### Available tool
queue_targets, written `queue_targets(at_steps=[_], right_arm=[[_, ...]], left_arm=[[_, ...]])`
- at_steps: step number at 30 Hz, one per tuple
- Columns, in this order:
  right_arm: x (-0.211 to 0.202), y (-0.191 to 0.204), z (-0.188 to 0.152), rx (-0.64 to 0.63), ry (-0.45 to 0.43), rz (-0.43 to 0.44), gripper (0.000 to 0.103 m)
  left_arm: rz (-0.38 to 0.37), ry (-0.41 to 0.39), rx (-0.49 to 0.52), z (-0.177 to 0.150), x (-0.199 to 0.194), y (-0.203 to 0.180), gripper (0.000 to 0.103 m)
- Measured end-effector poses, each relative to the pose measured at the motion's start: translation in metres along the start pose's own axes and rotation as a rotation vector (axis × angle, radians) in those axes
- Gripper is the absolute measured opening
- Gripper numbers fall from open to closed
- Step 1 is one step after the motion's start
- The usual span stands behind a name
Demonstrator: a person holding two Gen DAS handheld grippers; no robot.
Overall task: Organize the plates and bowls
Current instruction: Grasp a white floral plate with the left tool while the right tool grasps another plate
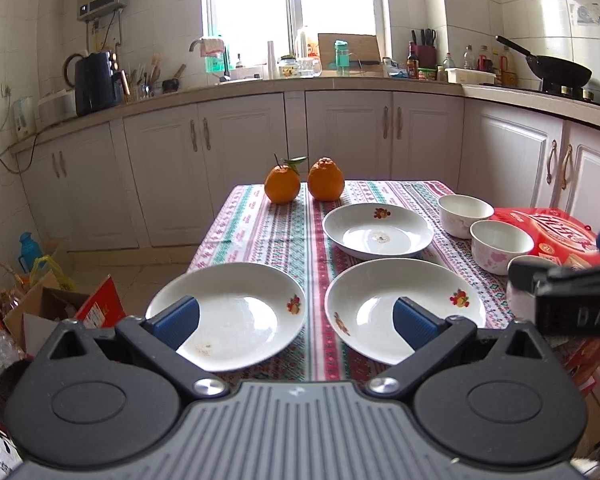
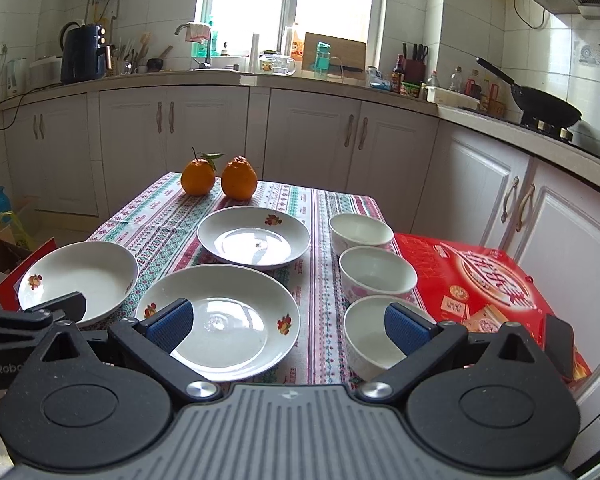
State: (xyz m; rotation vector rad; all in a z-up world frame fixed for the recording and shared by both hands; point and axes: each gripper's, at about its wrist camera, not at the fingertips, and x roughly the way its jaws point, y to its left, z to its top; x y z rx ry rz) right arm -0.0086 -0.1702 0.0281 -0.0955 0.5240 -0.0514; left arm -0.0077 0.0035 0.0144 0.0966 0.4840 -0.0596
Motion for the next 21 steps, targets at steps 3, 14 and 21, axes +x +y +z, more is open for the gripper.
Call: queue_targets(at_steps=[3,14,21], right_arm=[[0.003,0.001,0.009,-0.033,-0.025,0.019,0.103],[0.039,0.004,0.045,-0.122,-0.073,0.261,0.103],[0.081,0.014,0.058,-0.143,0.009,0.392,0.103]], left_arm=[[0.01,-0.009,0.014,-0.002,0.004,0.008,0.102],[0.002,0.047,0.039,-0.029,0.035,0.065,0.102],[-0.044,0.176,0.0,-0.058,0.073,0.088,0.102]])
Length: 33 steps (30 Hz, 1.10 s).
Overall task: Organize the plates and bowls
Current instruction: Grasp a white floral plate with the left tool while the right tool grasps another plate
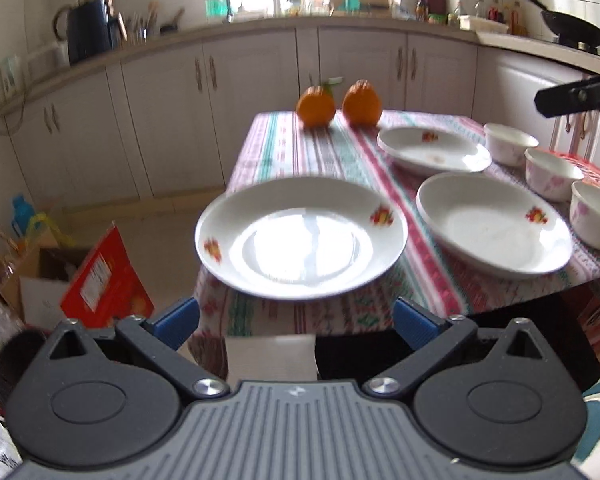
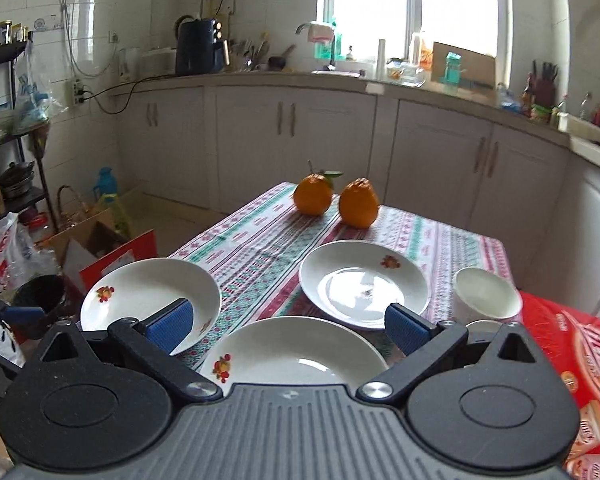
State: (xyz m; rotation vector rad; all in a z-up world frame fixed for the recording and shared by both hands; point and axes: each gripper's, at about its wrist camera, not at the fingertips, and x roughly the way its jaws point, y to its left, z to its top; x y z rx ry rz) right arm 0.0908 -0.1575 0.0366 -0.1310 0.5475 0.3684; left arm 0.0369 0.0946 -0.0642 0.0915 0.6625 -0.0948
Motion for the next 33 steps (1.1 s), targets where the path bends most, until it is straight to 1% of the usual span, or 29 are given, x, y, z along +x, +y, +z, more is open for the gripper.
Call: queue_targets(at_steps=[5,7,11,14,17,19,21,29,33], right_arm=[[0.028,0.0,0.0,0.023,0.056,0.064,0.103],[0.039,0.001,0.0,0.017,0.074,0.092,0.103],[0.061,0.004,0.005,-0.002,0.107,0.113,0.103],[0.075,0.003,0.008,0.01,0.133,0.158,0.103],[0.091,0.004,0.014,0.016,0.16,0.216,0.103],[0.102,0.006,0.018,0.012,0.18,0.248,0.103],[0.114,0.009,0.022,-0.001,0.204,0.279,0.103],[0.151,0.022,0.036,-0.053,0.259,0.33,0.103],[0.163,0.029,0.038,-0.084,0.271,0.347,0.103]], left_arm=[[-0.048,0.039,-0.043,-0.001,0.027,0.01,0.102],[-0.056,0.051,-0.05,0.0,0.034,0.014,0.102],[-0.069,0.059,-0.045,0.003,0.046,0.017,0.102],[-0.072,0.064,-0.042,0.004,0.053,0.018,0.102],[-0.091,0.069,-0.051,0.004,0.059,0.022,0.102],[-0.091,0.066,-0.029,0.004,0.061,0.021,0.102],[-0.072,0.069,-0.006,0.004,0.063,0.019,0.103],[-0.114,0.112,0.03,0.012,0.069,0.023,0.103],[-0.137,0.075,0.042,0.007,0.068,0.026,0.103]])
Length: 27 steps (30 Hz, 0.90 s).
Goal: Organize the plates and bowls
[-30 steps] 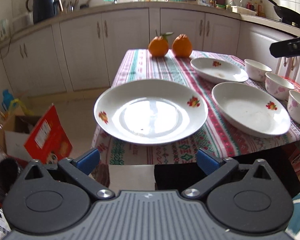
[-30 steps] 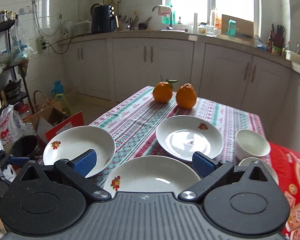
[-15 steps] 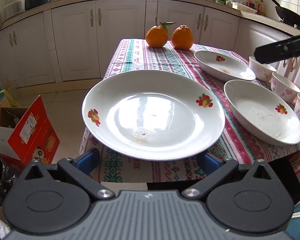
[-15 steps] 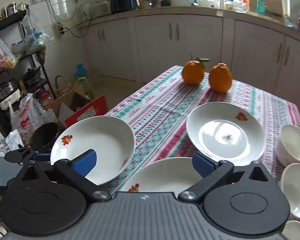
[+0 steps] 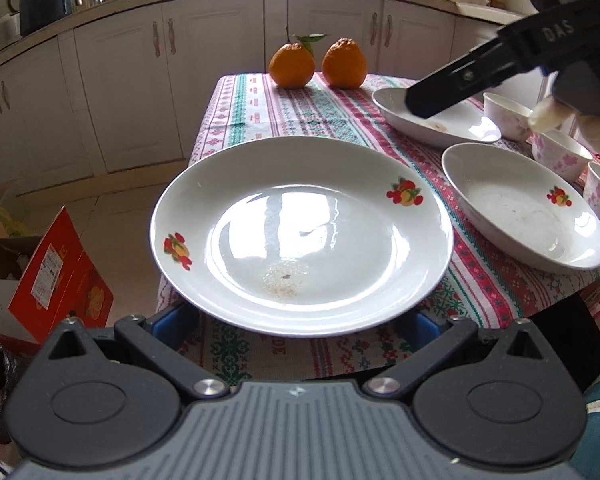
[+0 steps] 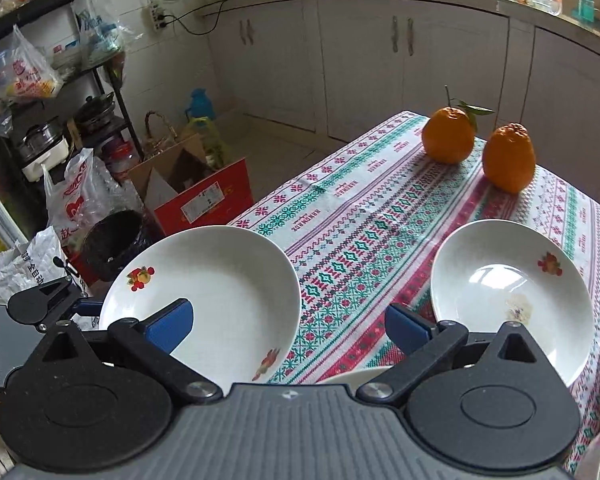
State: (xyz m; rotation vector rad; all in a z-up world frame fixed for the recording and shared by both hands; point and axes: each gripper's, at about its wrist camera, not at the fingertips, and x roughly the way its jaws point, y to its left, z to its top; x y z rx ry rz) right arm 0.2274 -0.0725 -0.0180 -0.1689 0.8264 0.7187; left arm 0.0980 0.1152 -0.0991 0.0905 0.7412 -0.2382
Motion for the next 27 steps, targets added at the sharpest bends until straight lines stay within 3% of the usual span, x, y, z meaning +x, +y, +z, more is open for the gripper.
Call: queue_targets(at_steps=[12,20,27], right_arm=[[0.057,-0.009,0.023,-0.109,0.166,0.185,0.103],[0.095,-0.021,0.026,-0.035,0.294,0.289,0.103],[0.105,-0.019,0.029,-0.001,0.307,0.386,0.103]], left_arm=[[-0.092,0.029,0.093,0.001,-0.006,0.02,0.102],[-0.157,0.052,0.142,0.008,-0.001,0.031,0.102],[-0.181,0.046,0.157,0.011,0.004,0.036,0.102]])
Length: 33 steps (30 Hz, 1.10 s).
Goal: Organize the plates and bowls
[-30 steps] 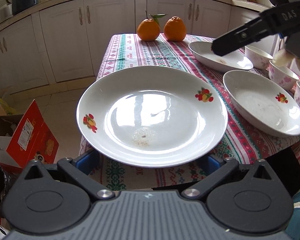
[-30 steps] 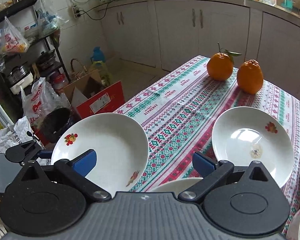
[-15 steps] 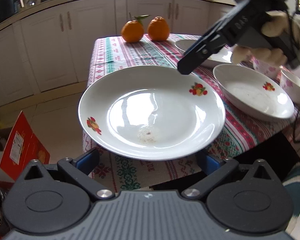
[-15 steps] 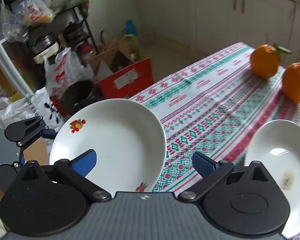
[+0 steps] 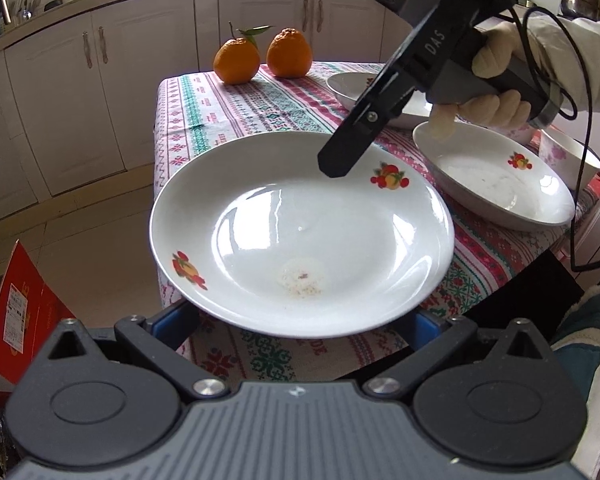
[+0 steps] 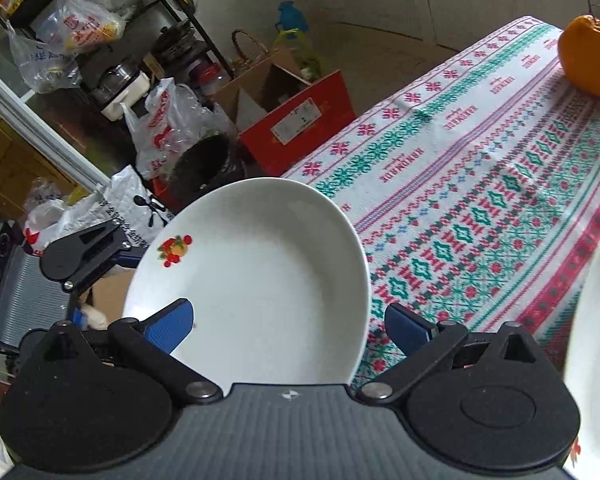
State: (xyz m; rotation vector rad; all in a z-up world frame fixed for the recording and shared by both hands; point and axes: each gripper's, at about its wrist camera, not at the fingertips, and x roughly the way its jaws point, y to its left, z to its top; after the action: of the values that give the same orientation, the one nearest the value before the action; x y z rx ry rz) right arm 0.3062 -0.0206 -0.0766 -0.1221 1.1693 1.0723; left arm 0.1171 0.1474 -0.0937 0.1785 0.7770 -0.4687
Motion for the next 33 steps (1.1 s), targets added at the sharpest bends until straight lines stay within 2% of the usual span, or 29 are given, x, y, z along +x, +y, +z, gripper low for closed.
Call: queue_targets(at_steps=[2,4,14,23,28,33], right_arm=[[0.001,-0.001,0.001,0.006,-0.001,0.025,0.102],[0.001,-0.002,0.002,0.017,0.0,0.054,0.096],[0.003,-0.012,0.005,0.067,0.001,0.128,0.096],[0.004,-0.008,0.006,0.057,0.005,0.109,0.094],[0.001,-0.01,0.008,0.062,-0.005,0.092,0.081],[0.0,-0.014,0.004,0.07,-0.01,0.081,0.078]], left_arm=[[-0.009,-0.003,0.007,0.0,0.0,0.0,0.102],[-0.014,-0.004,0.014,0.0,0.001,0.001,0.102],[-0.038,-0.014,0.048,0.002,0.003,0.001,0.103],[-0.044,-0.008,0.042,0.003,0.003,0.004,0.102],[-0.041,-0.003,0.041,0.003,0.003,0.006,0.102],[-0.041,-0.005,0.048,0.005,0.004,0.004,0.102]])
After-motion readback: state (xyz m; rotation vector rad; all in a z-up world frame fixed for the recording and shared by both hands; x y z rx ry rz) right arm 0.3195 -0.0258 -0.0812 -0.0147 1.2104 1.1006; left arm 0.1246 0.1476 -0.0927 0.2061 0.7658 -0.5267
